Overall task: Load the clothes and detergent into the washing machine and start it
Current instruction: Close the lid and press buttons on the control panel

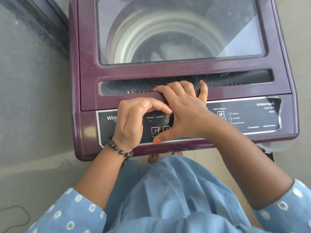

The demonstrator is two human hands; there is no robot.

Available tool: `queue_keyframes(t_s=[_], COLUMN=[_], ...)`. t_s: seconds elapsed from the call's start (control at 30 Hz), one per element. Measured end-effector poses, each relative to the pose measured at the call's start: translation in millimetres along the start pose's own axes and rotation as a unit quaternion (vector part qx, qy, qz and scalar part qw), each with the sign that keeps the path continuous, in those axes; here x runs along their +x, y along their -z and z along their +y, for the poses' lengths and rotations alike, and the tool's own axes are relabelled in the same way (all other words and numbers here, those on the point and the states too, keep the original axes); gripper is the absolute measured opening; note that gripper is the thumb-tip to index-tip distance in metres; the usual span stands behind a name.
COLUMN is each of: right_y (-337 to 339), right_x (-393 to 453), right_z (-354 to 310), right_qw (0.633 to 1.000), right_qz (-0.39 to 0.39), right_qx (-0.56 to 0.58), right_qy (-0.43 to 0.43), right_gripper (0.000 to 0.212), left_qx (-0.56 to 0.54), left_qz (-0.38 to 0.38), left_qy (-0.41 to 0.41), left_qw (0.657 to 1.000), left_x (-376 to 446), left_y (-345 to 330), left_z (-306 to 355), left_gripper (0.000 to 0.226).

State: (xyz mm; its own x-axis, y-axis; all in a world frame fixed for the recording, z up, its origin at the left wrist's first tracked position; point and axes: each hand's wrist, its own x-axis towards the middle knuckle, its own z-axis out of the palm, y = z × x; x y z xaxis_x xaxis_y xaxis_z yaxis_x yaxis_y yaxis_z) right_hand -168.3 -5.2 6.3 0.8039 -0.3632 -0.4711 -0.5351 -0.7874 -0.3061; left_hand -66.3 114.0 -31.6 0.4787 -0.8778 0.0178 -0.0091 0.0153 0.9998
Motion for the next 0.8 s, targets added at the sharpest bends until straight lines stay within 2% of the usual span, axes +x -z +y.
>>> queue_keyframes(t_s=[0.8], right_y=[1.0], right_x=[2.5], right_z=[0.9], right_qw=[1.000], right_qz=[0.001], right_qx=[0.006], right_qy=[0.000], right_gripper=[0.124], left_qx=[0.020], left_qz=[0.016], left_qy=[-0.016], left_qw=[1.000], left_x=[2.1], left_y=[-0.5], left_z=[-3.7], left_gripper=[0.049])
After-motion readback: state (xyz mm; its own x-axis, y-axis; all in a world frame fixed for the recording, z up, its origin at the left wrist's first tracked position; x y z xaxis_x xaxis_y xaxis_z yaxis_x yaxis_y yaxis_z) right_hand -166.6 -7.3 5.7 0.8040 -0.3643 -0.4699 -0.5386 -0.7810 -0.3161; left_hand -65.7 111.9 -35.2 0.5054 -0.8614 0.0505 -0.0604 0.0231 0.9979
